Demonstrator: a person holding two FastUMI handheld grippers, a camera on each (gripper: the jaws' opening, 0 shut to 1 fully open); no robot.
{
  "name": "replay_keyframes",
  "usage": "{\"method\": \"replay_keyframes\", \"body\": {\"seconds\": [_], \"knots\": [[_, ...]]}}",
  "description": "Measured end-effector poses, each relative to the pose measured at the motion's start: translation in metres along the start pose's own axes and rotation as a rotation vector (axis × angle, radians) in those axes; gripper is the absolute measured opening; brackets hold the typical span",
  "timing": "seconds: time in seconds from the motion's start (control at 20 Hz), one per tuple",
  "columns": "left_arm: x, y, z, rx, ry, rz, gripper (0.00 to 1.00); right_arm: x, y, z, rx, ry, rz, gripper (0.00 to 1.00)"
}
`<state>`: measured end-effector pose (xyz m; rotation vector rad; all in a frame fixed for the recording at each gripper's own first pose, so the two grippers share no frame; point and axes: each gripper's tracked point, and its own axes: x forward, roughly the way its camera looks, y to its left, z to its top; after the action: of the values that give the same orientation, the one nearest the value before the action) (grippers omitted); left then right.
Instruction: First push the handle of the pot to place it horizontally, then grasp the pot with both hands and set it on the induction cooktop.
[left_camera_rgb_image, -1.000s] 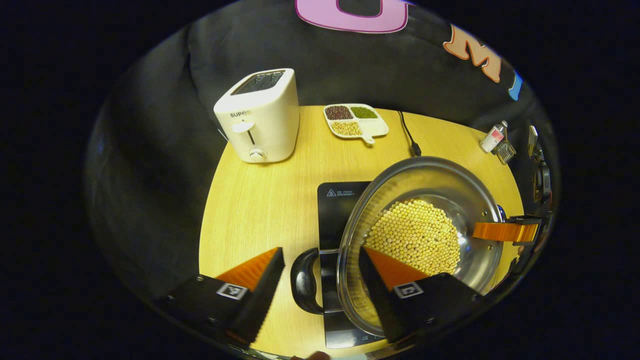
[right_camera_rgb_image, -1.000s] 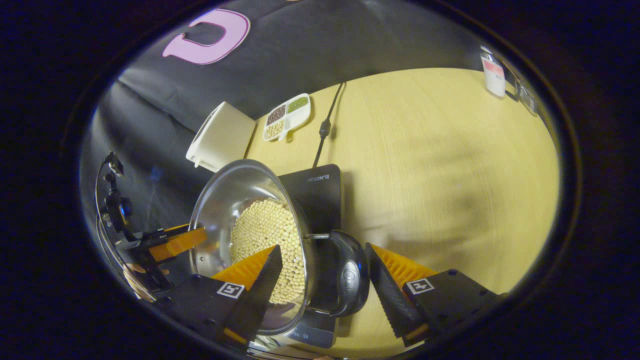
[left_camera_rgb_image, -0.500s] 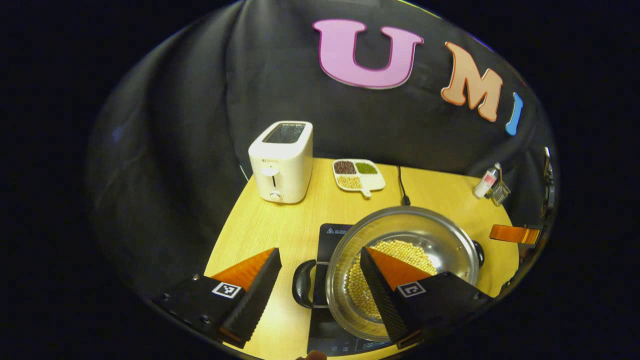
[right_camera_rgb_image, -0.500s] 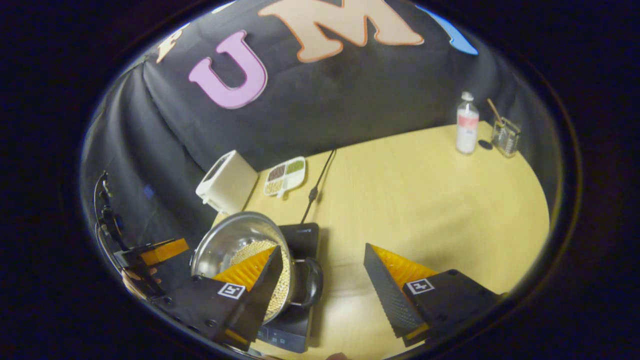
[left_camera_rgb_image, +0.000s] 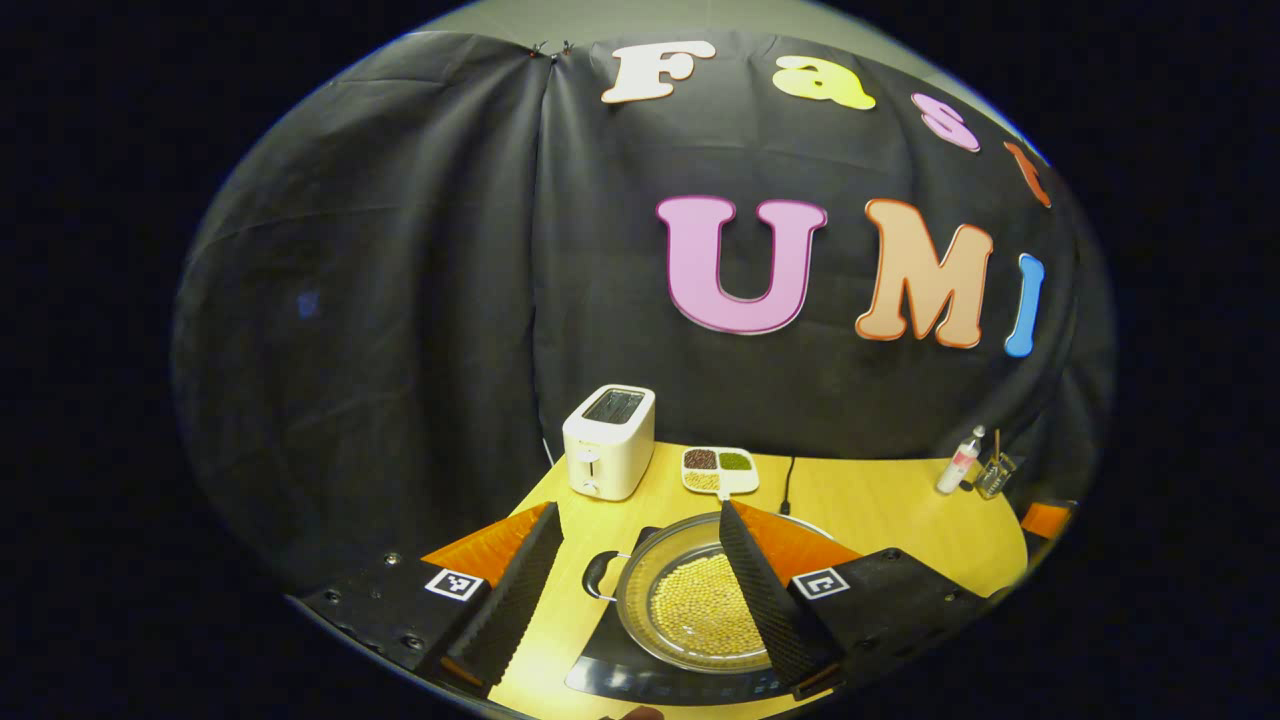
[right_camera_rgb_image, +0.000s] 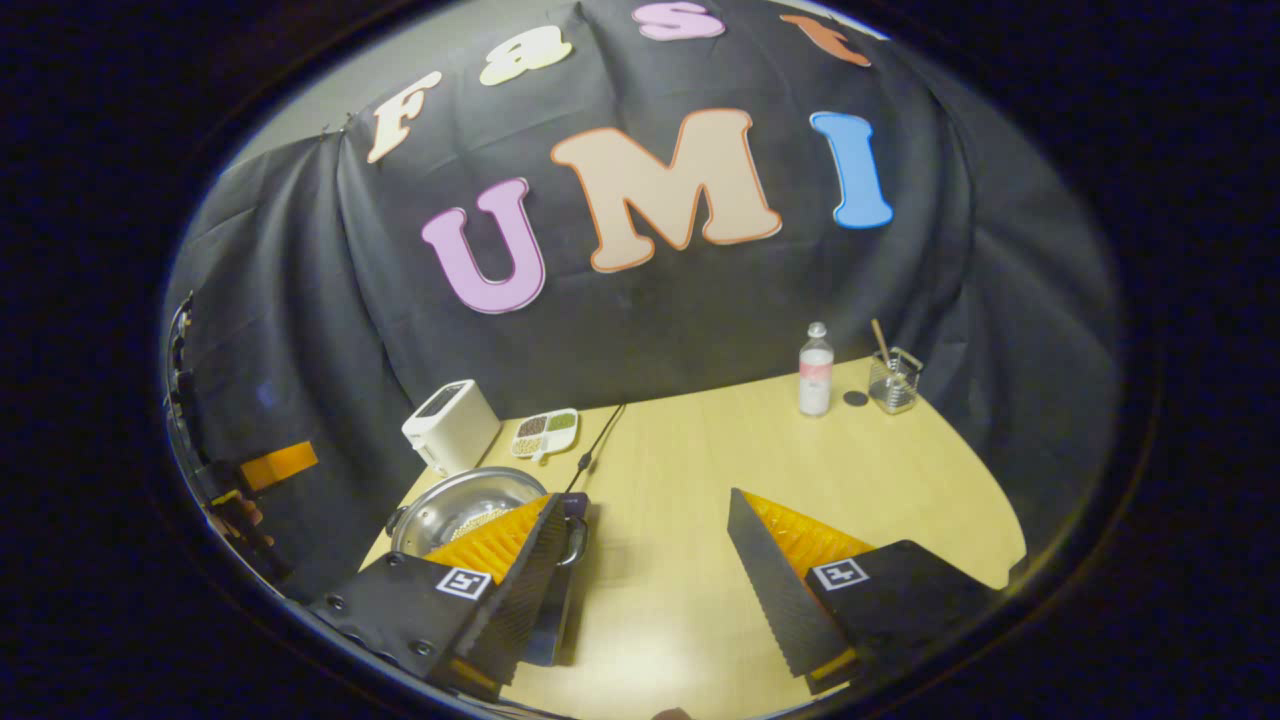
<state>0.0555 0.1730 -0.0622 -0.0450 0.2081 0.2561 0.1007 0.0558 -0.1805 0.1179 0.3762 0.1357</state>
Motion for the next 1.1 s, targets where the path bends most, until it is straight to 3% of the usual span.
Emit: {"method": "replay_keyframes", "body": {"seconds": [0.1, 0.15, 0.55, 0.85, 1.1], "knots": [[-0.017, -0.016, 0.015, -0.001, -0.052, -0.012, 0.96, -0.033, -0.005, 0.009, -0.029, -0.058, -0.011, 1.0], [-0.03, -0.021, 0.02, 0.001, -0.056, -0.019, 0.96, -0.049, -0.006, 0.011, -0.037, -0.076, -0.013, 0.92], [-0.125, -0.052, 0.066, -0.003, -0.25, -0.018, 0.94, -0.168, 0.001, 0.032, -0.127, -0.263, -0.03, 0.91], [-0.179, -0.064, 0.071, 0.01, -0.315, -0.026, 0.95, -0.215, 0.027, 0.041, -0.128, -0.334, 0.031, 0.92], [-0.195, -0.07, 0.068, 0.031, -0.321, -0.034, 0.93, -0.226, 0.026, 0.041, -0.116, -0.341, 0.047, 0.92]]}}
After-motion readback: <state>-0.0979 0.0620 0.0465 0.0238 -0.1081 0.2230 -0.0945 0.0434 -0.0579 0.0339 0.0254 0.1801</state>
